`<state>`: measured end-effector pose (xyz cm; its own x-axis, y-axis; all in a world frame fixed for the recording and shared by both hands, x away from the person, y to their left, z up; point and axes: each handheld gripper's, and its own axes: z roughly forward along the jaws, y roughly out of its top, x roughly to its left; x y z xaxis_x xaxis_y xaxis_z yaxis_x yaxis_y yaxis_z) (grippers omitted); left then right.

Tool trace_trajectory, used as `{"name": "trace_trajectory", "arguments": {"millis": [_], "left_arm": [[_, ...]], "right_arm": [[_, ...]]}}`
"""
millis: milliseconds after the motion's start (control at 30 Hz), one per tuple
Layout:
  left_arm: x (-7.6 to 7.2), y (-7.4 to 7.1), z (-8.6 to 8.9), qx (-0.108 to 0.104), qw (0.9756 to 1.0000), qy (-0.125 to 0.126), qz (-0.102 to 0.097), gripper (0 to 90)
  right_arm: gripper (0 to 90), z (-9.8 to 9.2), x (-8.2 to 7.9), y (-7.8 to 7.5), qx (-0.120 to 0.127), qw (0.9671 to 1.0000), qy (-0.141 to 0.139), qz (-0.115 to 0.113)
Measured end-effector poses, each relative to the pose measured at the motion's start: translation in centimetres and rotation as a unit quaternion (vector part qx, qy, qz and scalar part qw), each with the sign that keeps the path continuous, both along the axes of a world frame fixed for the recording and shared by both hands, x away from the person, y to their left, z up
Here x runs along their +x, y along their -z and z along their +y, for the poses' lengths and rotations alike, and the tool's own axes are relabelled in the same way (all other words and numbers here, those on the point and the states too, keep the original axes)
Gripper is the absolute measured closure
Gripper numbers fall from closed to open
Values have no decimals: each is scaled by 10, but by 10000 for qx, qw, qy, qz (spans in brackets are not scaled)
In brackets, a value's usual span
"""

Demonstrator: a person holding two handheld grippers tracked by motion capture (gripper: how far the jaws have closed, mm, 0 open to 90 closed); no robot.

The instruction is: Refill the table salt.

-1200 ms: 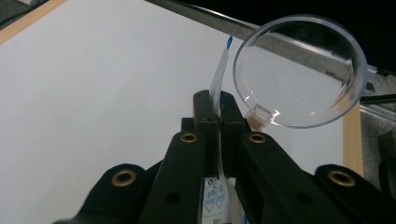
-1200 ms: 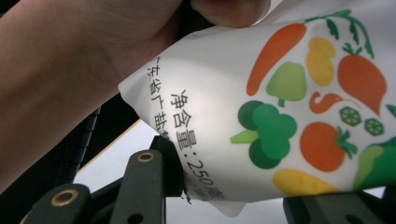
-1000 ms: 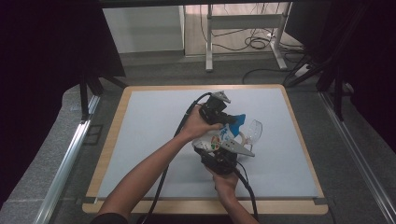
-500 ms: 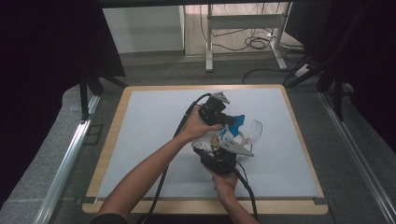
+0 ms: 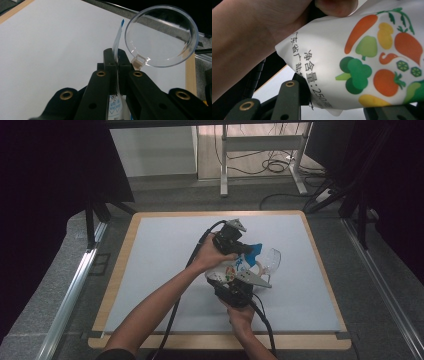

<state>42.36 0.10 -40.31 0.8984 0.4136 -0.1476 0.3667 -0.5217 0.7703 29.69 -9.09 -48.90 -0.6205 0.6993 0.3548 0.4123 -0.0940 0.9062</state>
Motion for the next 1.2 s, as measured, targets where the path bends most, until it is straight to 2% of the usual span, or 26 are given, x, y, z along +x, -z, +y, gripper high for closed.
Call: {"name": "trace_trajectory", "arguments": {"millis": [767,1200], "left_arm": [[-1,-2,1,-14,10000,5,-8,896],[0,-4,0,70,9999,61,-55,896]], "right_arm": [[626,1,-1,-1,23,10000,27,-29],[627,2,-1,-1,97,9999,89,-68]]}}
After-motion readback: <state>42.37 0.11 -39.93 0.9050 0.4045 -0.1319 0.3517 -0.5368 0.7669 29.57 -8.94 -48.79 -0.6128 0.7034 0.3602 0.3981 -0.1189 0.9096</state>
